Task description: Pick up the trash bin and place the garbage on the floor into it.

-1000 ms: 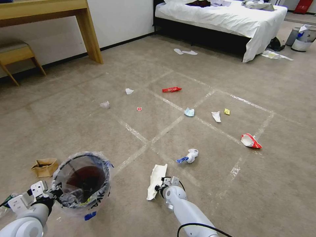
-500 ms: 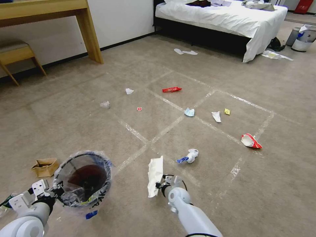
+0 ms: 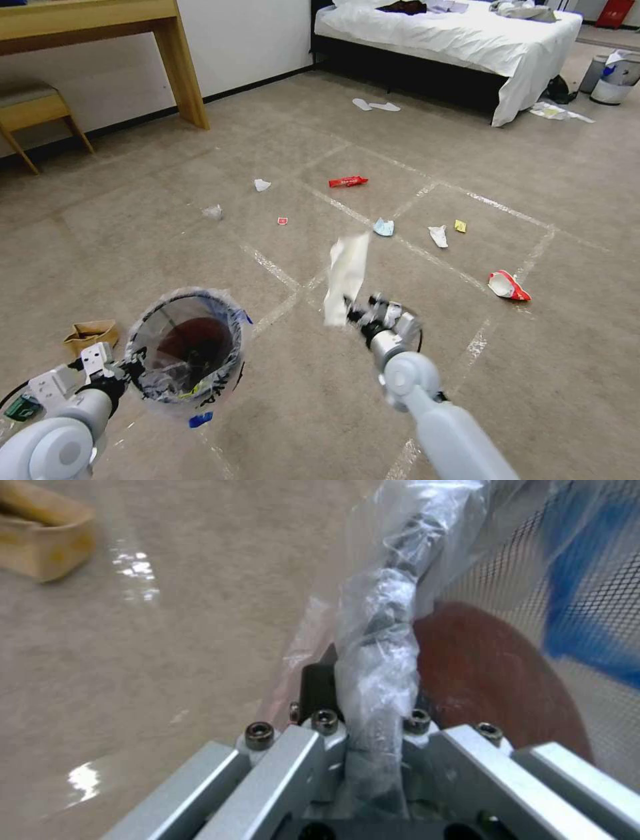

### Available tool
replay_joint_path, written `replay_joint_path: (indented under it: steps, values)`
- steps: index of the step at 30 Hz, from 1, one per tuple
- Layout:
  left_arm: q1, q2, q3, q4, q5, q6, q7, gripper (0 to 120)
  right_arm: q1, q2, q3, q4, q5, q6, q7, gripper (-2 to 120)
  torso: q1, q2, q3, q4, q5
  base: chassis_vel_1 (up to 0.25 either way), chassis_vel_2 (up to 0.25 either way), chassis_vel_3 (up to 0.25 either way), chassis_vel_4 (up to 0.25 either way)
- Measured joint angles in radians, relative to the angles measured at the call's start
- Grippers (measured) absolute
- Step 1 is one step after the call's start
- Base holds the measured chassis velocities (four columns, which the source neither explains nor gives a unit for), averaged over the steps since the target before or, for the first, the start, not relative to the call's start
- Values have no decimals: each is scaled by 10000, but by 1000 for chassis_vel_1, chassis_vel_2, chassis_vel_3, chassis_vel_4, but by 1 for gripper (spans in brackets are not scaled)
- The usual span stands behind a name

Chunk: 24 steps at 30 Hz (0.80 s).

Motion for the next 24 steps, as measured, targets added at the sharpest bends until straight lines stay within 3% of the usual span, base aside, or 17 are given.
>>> replay_joint_path:
  steps: [2, 6, 9, 17, 24]
  values:
    - [-147, 188, 108, -39, -304, 108, -80, 1, 38, -731, 18, 944, -13, 323, -173, 0, 0, 0, 0, 0, -1, 0, 0, 0, 0]
    - [-247, 387, 248, -240, -934, 285, -259, 1, 196, -1344, -114, 1803, -17, 721, -545, 0, -1, 0, -1, 3, -1, 0, 0, 0, 0]
    - [-352, 572, 421, -474, -1405, 501, -407, 1, 690, -2038, -820, 2672, 29, 1494, -1351, 0, 0, 0, 0, 3, -1, 0, 0, 0, 0]
    - [-446, 662, 563, -591, -1959, 682, -664, 1, 2227, -2270, -2927, 2600, 47, 2366, -2135, 0, 0, 0, 0, 3, -3, 0, 0, 0, 0]
    - [-431, 784, 531, -589, -2136, 728, -728, 1, 4185, -1673, -5063, 1734, -51, 2677, -2321, 0, 0, 0, 1, 6, -4, 0, 0, 0, 0]
